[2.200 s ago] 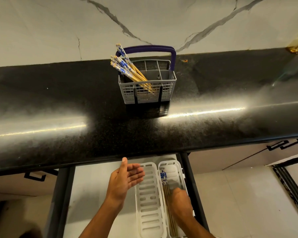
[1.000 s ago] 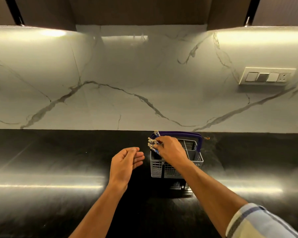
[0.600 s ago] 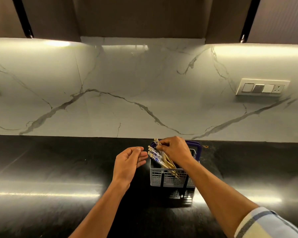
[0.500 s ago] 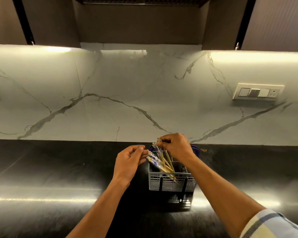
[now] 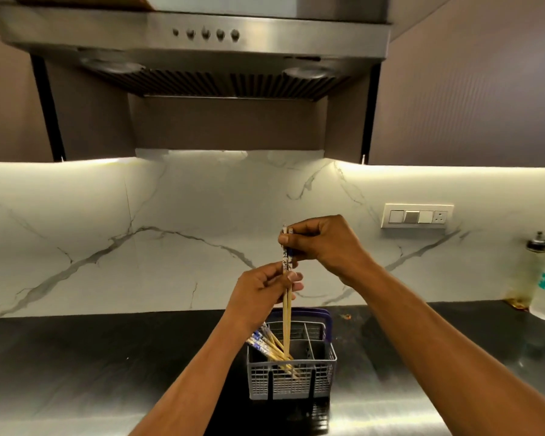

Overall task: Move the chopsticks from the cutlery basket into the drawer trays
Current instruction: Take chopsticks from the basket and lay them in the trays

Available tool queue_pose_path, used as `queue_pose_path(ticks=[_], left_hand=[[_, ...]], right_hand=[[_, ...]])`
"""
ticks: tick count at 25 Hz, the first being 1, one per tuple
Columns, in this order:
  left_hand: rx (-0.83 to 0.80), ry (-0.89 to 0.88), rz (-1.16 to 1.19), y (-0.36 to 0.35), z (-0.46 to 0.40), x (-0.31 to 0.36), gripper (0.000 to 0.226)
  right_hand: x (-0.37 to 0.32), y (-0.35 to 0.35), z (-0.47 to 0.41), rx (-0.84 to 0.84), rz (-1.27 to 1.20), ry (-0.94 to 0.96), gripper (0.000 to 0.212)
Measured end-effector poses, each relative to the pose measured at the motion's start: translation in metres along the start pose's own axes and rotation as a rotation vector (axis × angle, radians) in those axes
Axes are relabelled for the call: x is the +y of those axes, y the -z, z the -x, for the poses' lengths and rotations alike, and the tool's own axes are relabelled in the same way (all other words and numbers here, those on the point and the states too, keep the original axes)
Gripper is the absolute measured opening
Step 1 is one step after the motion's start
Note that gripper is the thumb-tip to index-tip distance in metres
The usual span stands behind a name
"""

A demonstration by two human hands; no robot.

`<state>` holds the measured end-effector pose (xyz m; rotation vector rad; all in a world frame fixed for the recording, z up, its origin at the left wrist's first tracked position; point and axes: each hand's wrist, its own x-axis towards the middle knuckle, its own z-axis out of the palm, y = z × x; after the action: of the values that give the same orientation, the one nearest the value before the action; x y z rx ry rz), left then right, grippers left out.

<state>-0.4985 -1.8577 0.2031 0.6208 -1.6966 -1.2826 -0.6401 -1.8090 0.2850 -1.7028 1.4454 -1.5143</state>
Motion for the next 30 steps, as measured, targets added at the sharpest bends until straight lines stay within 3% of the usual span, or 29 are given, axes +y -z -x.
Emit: queue_pose_path(ticks=[7,12,25,30], left_hand=[[-0.119,0.018,-0.01,-0.018,0.012,0.022,0.027],[-0.15,0.027,-0.063,-0.027,0.017,0.028,0.026],[-0.137,0.032,-0.055,-0.04,0.033,0.024,0.022],[-0.072,0.168,0.084,-0.05,0.055,-0.011,0.019]], right_hand=[[-0.012,0.027,0.024,0.028,-0.045,0.003,0.006],[-0.014,0.034,0.033,0.046,-0.033,0.001,0.016],[-0.008,0.037,0.047,0.051,-0.026,-0.019,0.022],[0.03,0.033,0.084,0.102,-0.03,-0.159,0.035]])
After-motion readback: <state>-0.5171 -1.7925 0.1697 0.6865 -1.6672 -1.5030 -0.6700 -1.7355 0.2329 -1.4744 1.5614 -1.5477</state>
